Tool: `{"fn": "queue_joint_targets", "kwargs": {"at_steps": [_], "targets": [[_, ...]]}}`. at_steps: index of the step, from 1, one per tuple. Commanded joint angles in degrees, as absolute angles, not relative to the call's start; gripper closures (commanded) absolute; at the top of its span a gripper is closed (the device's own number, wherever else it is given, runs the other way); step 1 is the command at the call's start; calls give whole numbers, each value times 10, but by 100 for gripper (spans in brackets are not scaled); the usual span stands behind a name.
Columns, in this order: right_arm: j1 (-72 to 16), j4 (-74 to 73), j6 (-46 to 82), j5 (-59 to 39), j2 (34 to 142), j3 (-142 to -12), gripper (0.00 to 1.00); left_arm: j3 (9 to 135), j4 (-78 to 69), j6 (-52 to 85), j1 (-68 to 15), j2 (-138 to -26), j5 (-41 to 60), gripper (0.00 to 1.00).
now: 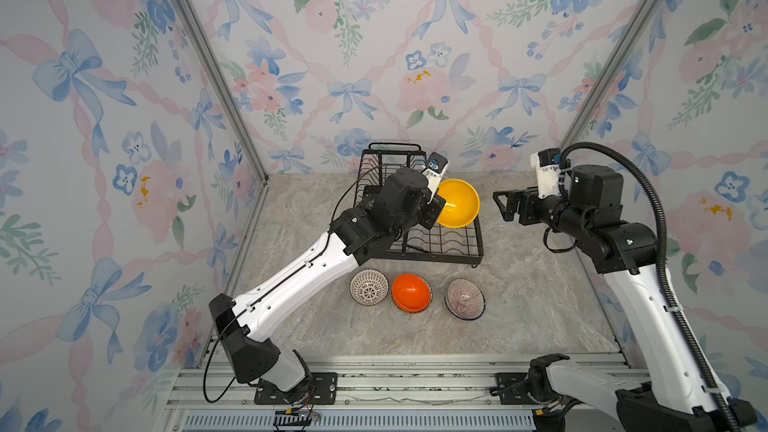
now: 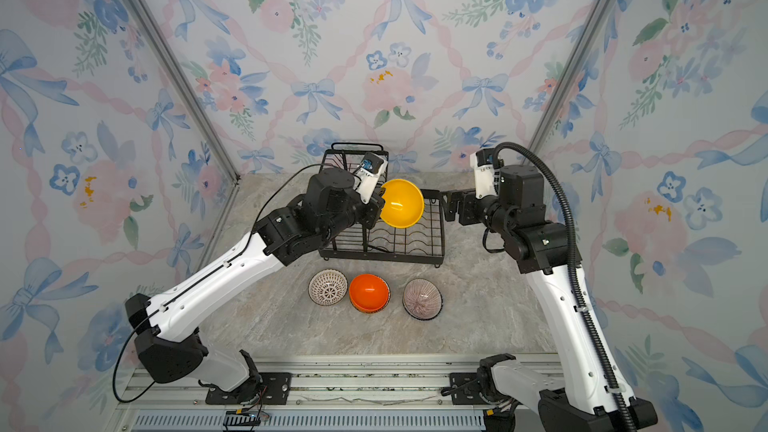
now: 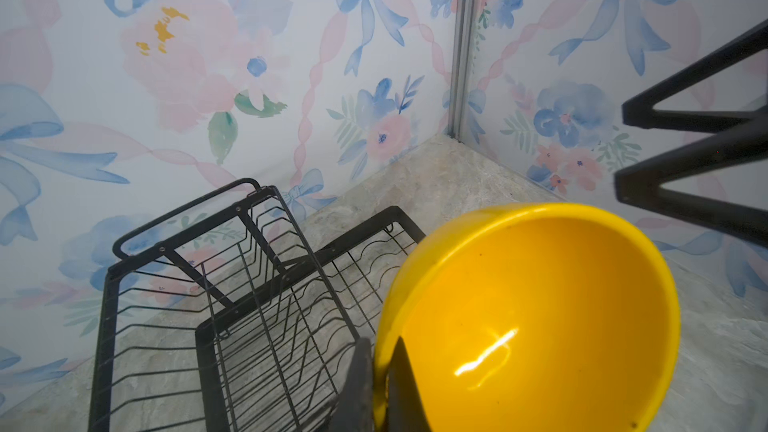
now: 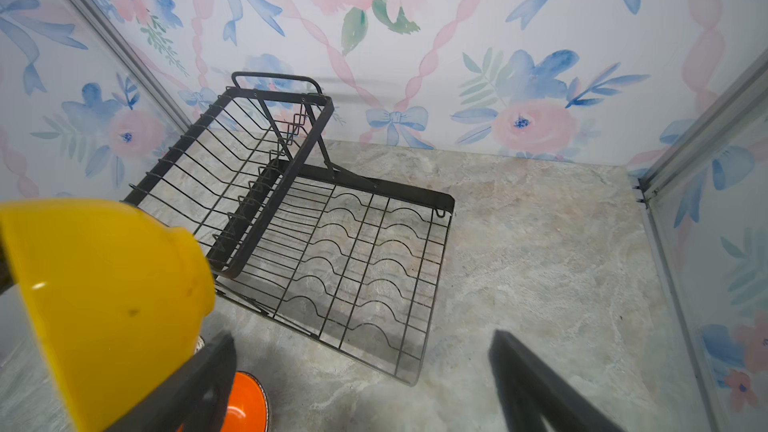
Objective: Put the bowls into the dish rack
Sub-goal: 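Lift the yellow bowl with the left gripper toward the rack's far side, then grasp the yellow bowl with the right gripper while the left gripper releases it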
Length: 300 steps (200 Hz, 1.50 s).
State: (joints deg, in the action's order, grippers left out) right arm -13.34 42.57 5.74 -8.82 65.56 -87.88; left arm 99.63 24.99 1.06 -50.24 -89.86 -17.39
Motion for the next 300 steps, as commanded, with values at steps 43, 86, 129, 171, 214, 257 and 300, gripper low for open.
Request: {"fn": "queue_joint_targets", "kwargs": {"at_steps": [43, 86, 129, 171, 214, 257, 300], "targets": [[-144, 377, 94, -153, 693, -920, 2, 1092, 209, -38, -444, -986, -167, 100], [-176, 335, 107, -134, 773, -936, 7, 1125, 198, -38, -426, -1025, -135, 100], [-195, 304, 119, -77, 845, -967, 19, 1142, 192, -35, -420, -1047, -117, 100], [-205, 292, 127, -58, 881, -979, 44, 1140, 187, -32, -418, -1051, -112, 100], [-213, 288, 127, -43, 888, -973, 70, 1136, 180, -27, -417, -1053, -102, 100], [-215, 294, 119, -28, 883, -969, 100, 1124, 175, -21, -416, -1050, -94, 100], [-209, 288, 98, -16, 882, -951, 100, 1102, 178, -26, -404, -1028, -54, 98]]}}
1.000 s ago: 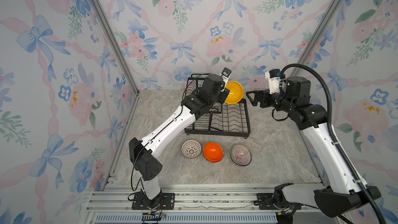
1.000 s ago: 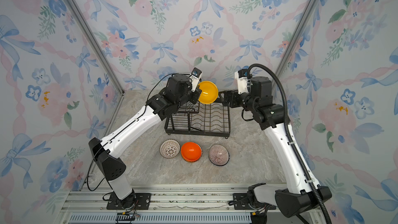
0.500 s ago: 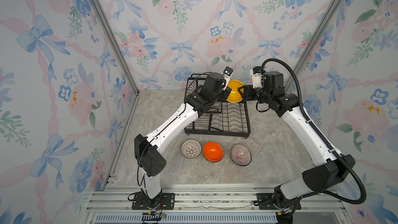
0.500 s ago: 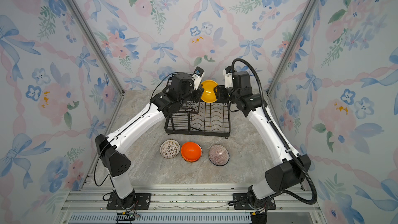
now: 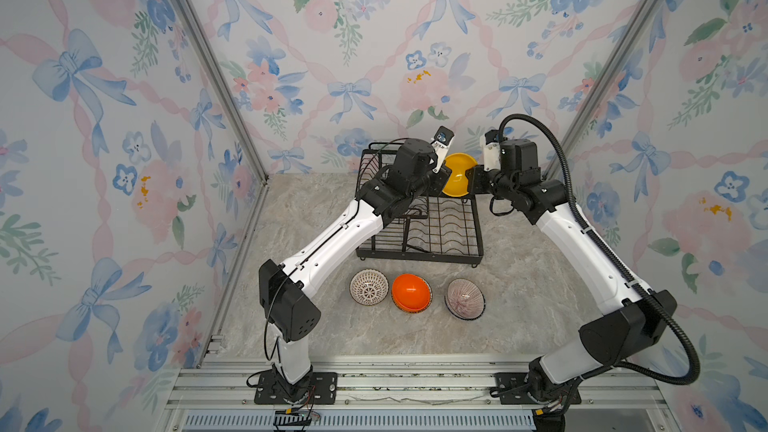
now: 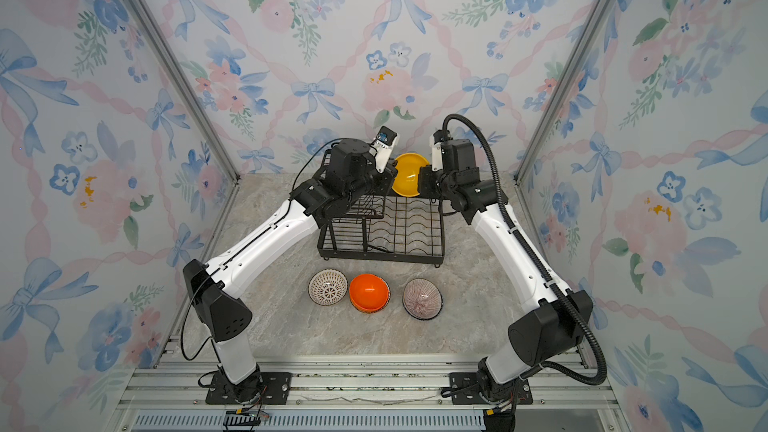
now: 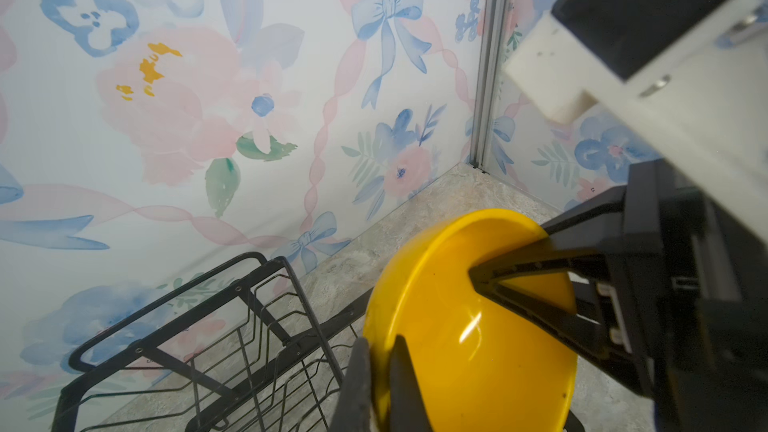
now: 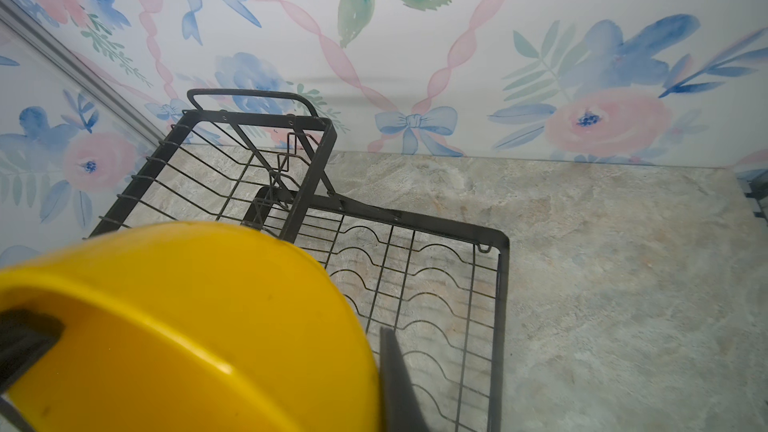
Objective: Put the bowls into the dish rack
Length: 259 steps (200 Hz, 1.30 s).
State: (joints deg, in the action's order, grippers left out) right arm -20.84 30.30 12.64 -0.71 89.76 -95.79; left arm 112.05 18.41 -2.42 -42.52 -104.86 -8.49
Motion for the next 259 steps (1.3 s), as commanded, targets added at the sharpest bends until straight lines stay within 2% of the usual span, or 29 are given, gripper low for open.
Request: {"fn": "queue_joint_targets", "kwargs": {"at_steps": [1, 25, 40, 60, 74, 144, 206, 259], "targets": [[-209, 288, 97, -15, 882, -951, 100, 1102, 178, -26, -403, -1027, -53, 97], [-198, 269, 71, -14, 879, -923, 100, 1079, 178, -25, -375, -993, -30, 51], [-196, 242, 38, 1, 873, -894, 100, 1057, 178, -22, -348, -966, -22, 30], [-194, 207, 3, 33, 869, -857, 100, 1021, 180, -16, -309, -929, -16, 10], [-192, 173, -23, 55, 867, -828, 100, 991, 180, -10, -285, -903, -16, 3], [-194, -4, -180, 171, 889, -703, 100, 834, 178, 30, -188, -797, -13, 2], [-205, -291, -333, 147, 913, -549, 100, 719, 178, 65, -132, -742, 15, 2], [-232, -448, -437, 123, 944, -483, 100, 684, 175, 74, -114, -726, 31, 2]]}}
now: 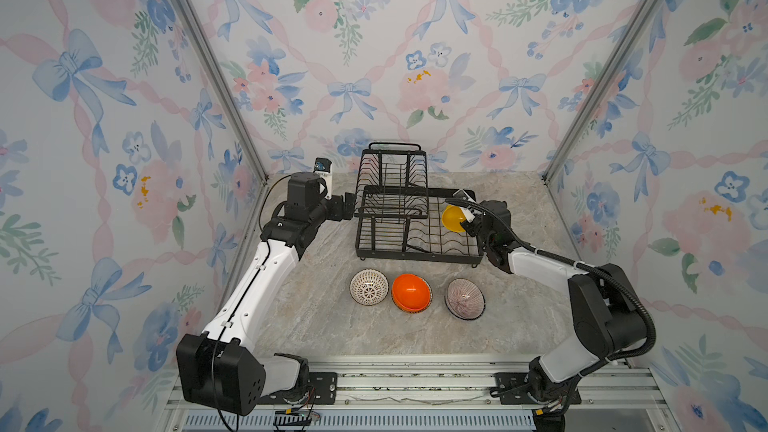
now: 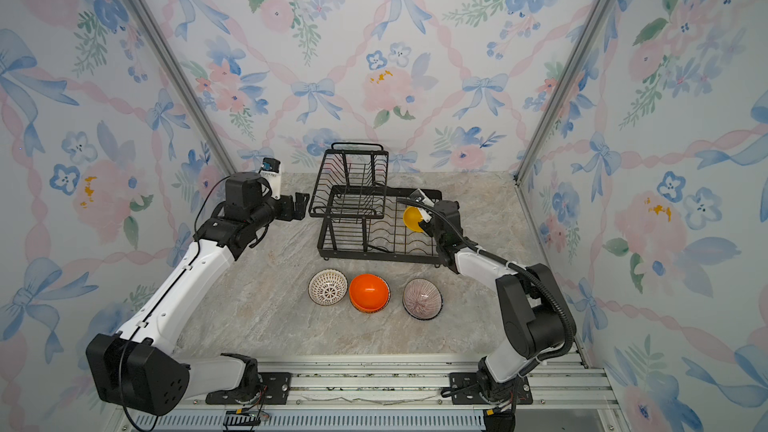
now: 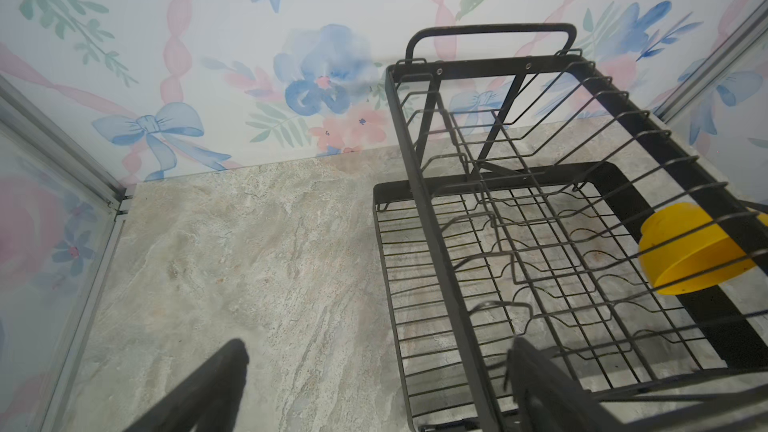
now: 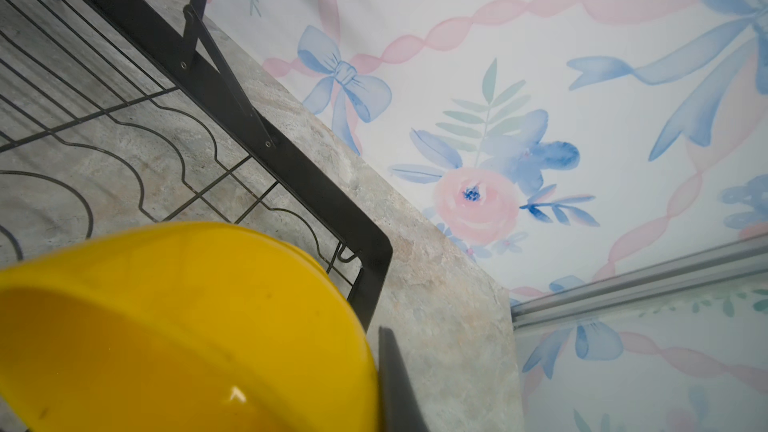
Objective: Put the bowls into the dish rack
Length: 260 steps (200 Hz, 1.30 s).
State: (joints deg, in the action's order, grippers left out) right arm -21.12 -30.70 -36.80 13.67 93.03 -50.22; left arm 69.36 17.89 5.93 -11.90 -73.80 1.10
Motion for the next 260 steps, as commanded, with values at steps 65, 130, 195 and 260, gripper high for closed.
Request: {"fn": "queue_joint_targets", "kwargs": {"at_steps": [65, 130, 195, 260], "targets": [[-256, -568, -505, 141, 998, -444, 100, 686, 174, 74, -110, -727, 36, 2], [-273, -614, -576, 164, 1040, -451, 100, 679, 174, 77, -111, -727, 41, 2], [-291, -652, -629, 171, 1097, -493, 100, 668, 174, 75, -110, -715, 56, 2], [-300, -670, -665, 168, 1152, -546, 100, 668, 175, 71, -110, -714, 69, 2]]}}
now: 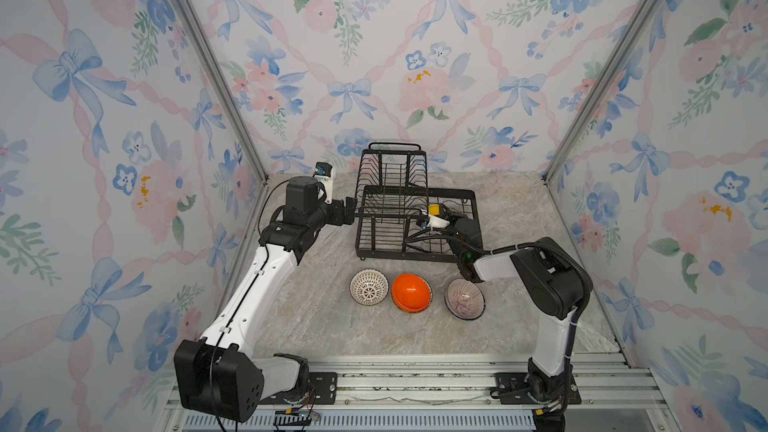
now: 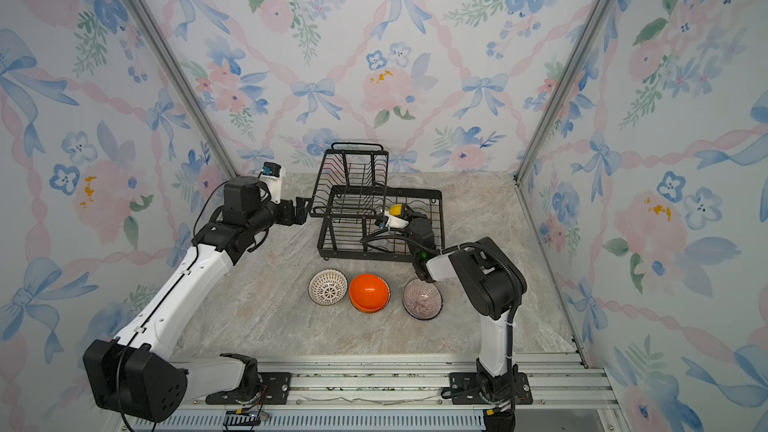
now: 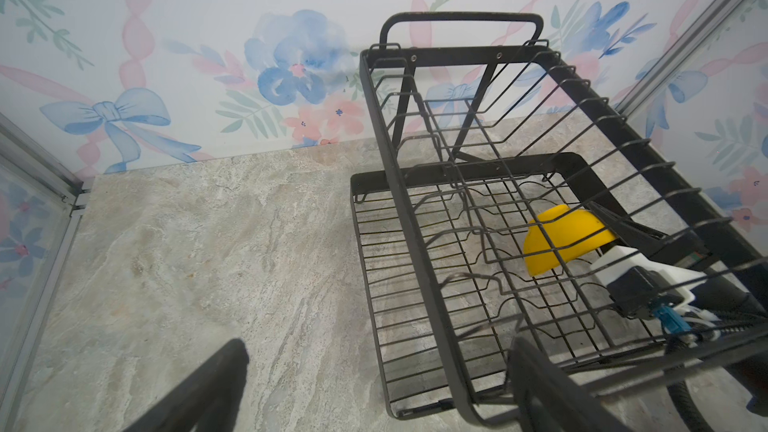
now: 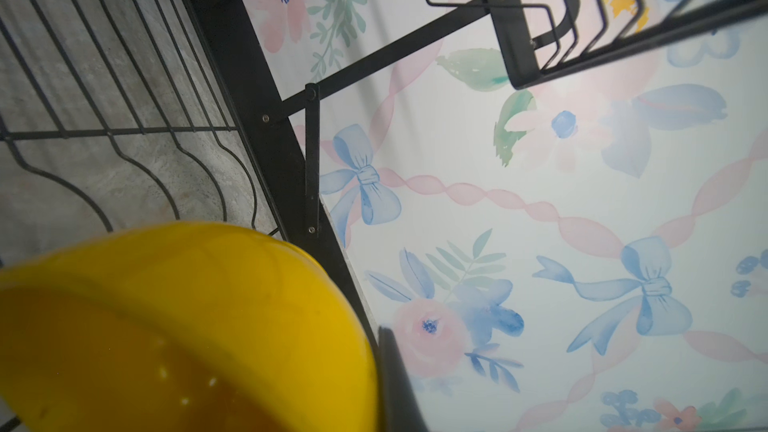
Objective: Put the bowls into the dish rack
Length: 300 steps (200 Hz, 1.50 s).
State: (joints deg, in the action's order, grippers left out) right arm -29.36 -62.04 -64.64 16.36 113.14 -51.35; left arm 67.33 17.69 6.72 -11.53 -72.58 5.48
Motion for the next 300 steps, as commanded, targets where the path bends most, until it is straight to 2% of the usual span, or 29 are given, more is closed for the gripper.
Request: {"fn": "queue_joint_targets", "kwargs": {"at_steps": [1, 179, 300], "targets": [[-300, -670, -666, 168, 1153, -546, 100, 668, 175, 71, -110, -714, 69, 2], [-299, -759, -729, 182, 1303, -694, 100, 658, 177, 76, -111, -715, 88, 2], [-303, -736, -716, 167, 1332, -734, 100, 656, 177, 76, -113, -723, 92, 2]]}}
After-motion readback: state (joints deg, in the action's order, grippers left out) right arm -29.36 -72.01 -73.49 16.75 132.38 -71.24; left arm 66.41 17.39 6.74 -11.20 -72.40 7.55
